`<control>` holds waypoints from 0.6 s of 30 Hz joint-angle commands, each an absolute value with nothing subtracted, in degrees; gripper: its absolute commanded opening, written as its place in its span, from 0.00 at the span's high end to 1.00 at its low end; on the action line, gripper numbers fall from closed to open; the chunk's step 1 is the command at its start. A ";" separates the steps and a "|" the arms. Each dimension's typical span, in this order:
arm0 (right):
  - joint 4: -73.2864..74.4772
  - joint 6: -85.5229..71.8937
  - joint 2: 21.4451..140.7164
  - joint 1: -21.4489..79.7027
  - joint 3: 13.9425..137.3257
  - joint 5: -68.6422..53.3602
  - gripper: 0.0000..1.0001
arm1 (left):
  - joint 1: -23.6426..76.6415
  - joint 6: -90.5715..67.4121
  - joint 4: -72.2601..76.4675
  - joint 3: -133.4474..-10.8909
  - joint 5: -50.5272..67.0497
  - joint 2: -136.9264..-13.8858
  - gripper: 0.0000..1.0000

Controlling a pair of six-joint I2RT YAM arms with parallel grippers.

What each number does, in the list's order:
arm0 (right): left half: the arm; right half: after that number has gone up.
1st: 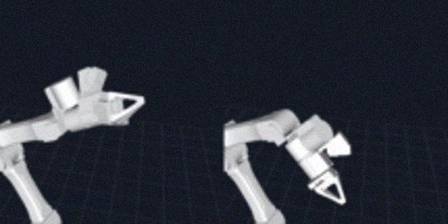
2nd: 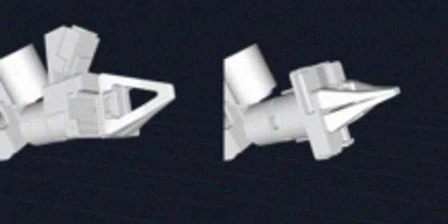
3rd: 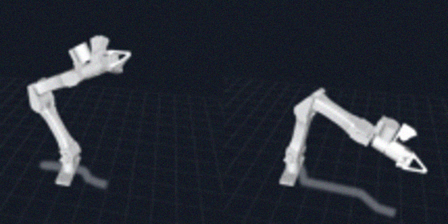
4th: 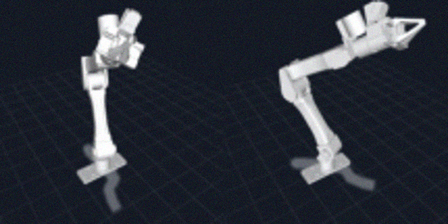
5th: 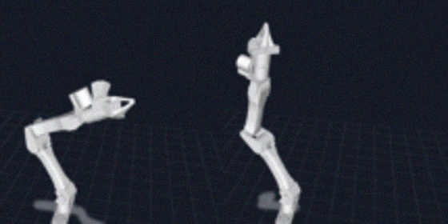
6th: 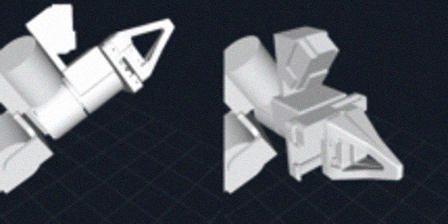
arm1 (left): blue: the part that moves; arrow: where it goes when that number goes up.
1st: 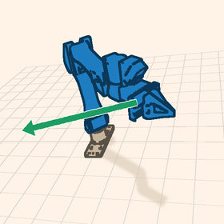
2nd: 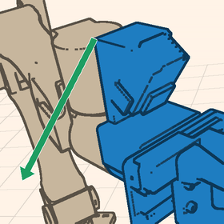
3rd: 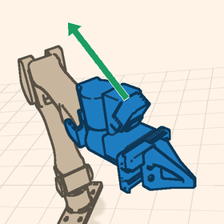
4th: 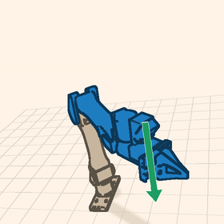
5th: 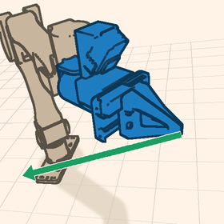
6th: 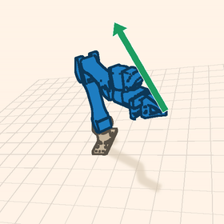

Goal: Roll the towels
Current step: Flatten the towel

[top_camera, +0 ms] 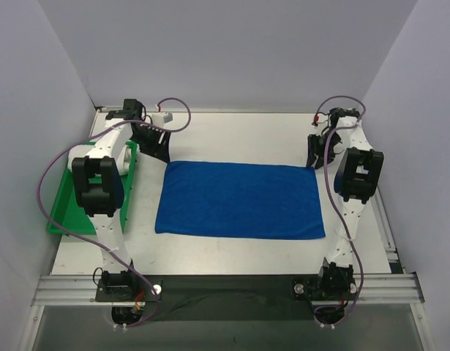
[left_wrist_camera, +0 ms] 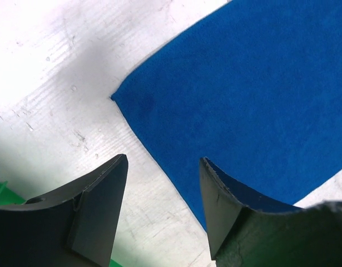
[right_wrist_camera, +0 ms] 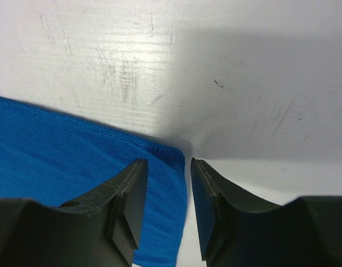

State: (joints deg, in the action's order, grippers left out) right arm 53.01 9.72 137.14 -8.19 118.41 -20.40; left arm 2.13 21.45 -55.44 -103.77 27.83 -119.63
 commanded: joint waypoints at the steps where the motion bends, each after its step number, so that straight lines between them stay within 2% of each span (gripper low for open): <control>1: 54.93 8.44 138.34 -7.91 120.50 -21.44 0.63 | 1.93 20.13 -52.91 -106.70 28.21 -121.46 0.35; 5: 55.02 8.44 138.43 -7.91 119.53 -23.11 0.66 | 1.93 19.95 -52.82 -107.49 26.90 -122.95 0.35; 8: 55.02 8.61 138.95 -8.09 119.44 -23.64 0.73 | 1.93 19.25 -52.82 -108.81 27.07 -124.62 0.33; 14: 54.93 8.26 139.22 -8.53 119.71 -23.82 0.99 | 1.93 18.19 -52.91 -111.79 26.55 -128.32 0.34; 18: 54.93 8.53 139.04 -8.53 119.88 -23.55 1.00 | 1.85 18.02 -52.82 -113.11 26.28 -129.99 0.37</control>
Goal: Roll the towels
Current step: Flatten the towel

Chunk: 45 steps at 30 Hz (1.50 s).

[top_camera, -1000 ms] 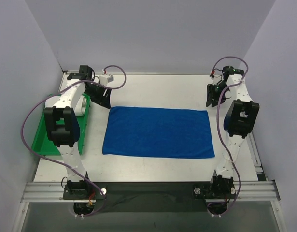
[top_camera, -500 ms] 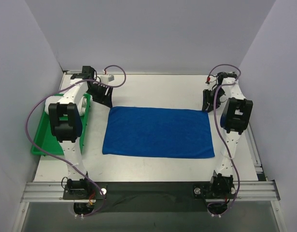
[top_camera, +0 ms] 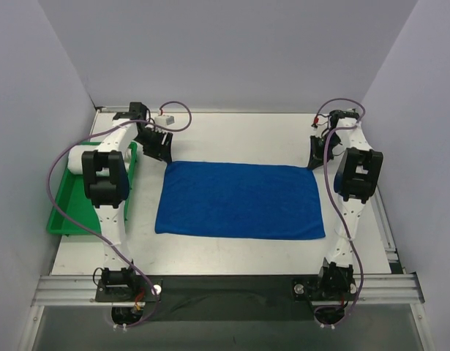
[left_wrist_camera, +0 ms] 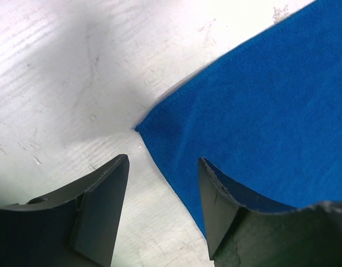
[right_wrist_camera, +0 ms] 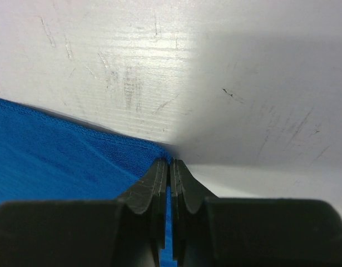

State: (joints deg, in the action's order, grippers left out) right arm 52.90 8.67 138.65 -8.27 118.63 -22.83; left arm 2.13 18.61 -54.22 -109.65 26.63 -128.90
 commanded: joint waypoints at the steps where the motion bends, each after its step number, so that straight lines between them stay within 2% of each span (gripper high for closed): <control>1: 54.93 8.61 139.22 -8.53 119.88 -23.55 1.00 | 1.85 17.84 -52.82 -113.46 26.28 -130.43 0.38; 9: 54.84 8.44 139.04 -8.53 119.44 -24.08 1.00 | 2.55 17.31 -50.98 -116.10 24.00 -134.56 0.48; 24: 54.49 8.35 138.87 -9.14 119.27 -24.26 1.00 | 7.38 20.57 -43.77 -103.11 11.70 -130.70 0.50; 34: 54.40 8.52 138.78 -9.58 119.09 -24.17 1.00 | 9.67 21.09 -41.31 -95.55 6.33 -129.29 0.62; 39: 54.40 8.70 138.52 -9.67 118.57 -24.87 1.00 | 10.37 20.74 -39.38 -92.29 7.82 -128.23 0.71; 42: 54.05 10.10 137.20 -9.41 116.81 -26.28 1.00 | 10.55 20.48 -39.29 -91.85 9.67 -127.53 0.82; 45: 53.62 10.28 136.50 -9.23 116.37 -25.67 1.00 | 10.37 20.66 -39.29 -93.24 8.88 -127.27 1.00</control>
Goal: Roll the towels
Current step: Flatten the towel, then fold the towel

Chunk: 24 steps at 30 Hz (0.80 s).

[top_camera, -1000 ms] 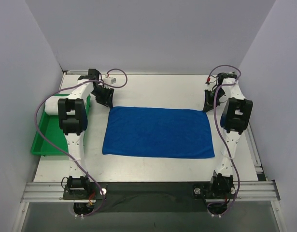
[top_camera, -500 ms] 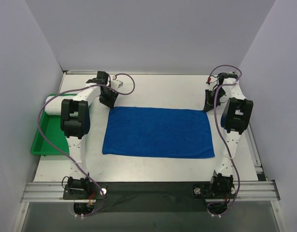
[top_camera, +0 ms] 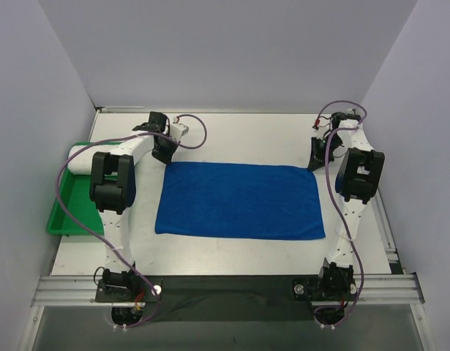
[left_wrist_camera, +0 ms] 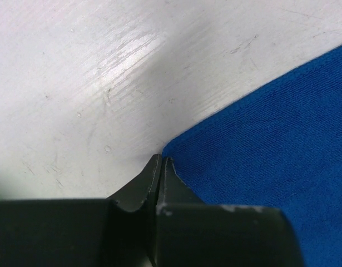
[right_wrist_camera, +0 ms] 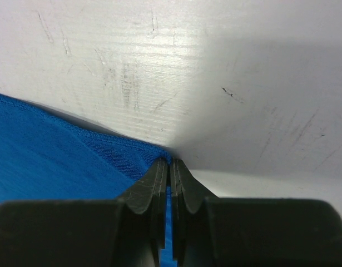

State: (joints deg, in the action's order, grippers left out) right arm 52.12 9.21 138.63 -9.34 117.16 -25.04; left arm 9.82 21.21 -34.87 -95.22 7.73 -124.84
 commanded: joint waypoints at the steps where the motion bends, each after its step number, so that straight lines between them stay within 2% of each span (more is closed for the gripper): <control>1: 53.53 10.28 136.49 -9.32 116.98 -25.40 1.00 | 10.02 20.65 -39.29 -93.86 8.35 -127.35 1.00; 16: 52.38 10.63 135.53 -9.67 125.85 -23.55 1.00 | 3.78 19.69 -42.62 -107.92 20.03 -127.88 1.00; 24: 52.38 12.83 130.88 -10.11 124.72 -24.70 1.00 | 2.64 21.70 -48.07 -110.58 28.63 -124.99 1.00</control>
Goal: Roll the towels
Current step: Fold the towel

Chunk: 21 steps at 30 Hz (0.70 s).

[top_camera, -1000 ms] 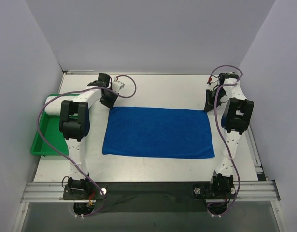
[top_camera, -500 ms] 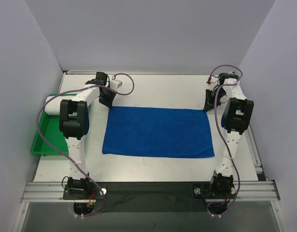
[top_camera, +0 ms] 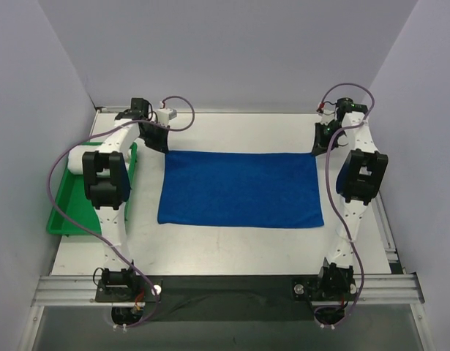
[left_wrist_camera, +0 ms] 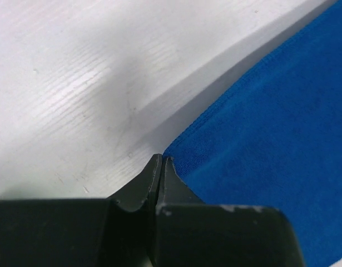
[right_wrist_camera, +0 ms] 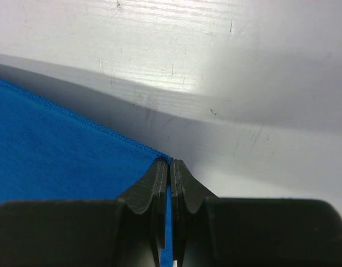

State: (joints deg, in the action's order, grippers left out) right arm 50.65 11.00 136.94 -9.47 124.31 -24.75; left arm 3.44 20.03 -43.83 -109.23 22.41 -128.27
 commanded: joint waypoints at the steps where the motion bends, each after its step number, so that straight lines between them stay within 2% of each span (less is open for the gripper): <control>1: 52.56 13.18 129.65 -10.11 123.06 -24.70 1.00 | 2.55 22.93 -48.95 -109.44 29.35 -123.50 1.00; 10: 53.26 17.93 122.00 -10.72 109.35 -25.31 1.00 | 1.58 28.03 -51.24 -94.32 31.29 -113.39 1.00; 21: 55.81 22.67 116.72 -12.13 96.69 -22.85 1.00 | 0.26 30.68 -58.10 -88.78 31.13 -110.74 1.00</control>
State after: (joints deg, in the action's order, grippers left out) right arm 51.75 19.81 121.69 -11.97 98.35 -24.80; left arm 0.64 28.27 -54.74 -90.78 30.87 -112.81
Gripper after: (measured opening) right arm 0.040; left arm 0.022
